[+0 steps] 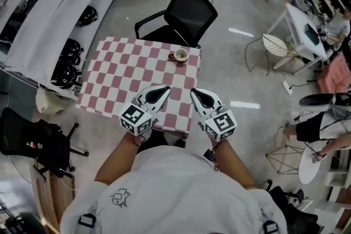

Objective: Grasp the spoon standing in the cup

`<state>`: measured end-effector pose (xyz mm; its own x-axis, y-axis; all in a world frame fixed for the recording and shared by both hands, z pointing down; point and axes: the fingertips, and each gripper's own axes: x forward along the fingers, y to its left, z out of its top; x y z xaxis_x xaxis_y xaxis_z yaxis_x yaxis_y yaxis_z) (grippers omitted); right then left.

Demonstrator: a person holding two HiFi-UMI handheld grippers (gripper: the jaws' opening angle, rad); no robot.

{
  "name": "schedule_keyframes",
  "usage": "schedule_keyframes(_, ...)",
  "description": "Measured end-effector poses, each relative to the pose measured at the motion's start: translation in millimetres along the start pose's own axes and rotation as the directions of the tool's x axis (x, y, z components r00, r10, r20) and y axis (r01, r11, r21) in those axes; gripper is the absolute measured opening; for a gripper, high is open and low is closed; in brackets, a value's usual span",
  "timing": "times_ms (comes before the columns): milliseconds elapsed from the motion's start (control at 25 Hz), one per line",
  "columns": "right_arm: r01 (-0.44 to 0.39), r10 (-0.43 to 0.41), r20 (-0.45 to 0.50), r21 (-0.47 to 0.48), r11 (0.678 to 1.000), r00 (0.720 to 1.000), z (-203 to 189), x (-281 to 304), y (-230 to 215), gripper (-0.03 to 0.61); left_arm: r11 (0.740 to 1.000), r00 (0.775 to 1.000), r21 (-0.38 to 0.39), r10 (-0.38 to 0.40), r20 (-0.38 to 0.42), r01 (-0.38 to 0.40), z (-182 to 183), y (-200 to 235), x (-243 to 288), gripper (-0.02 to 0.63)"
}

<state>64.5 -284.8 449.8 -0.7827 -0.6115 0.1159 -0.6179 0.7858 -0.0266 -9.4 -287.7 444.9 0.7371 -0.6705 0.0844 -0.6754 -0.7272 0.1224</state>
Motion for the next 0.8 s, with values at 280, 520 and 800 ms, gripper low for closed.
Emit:
schedule_keyframes(280,0.0,0.0,-0.025,0.017,1.0,1.0,-8,25,-25,0.032,1.0,0.999,0.002,-0.019,-0.026,0.019,-2,26,29,0.014)
schedule_keyframes(520,-0.009,0.01,-0.049,0.023,1.0,0.999,-17,65,-43,0.032,1.0,0.997,0.007,-0.03,-0.066,0.031,-10,58,41,0.014)
schedule_keyframes(800,0.028,-0.026,-0.044,0.043,0.999,0.999,-25,111,-70,0.034,0.998,0.992,0.008,-0.053,-0.114,0.054,-22,103,60,0.014)
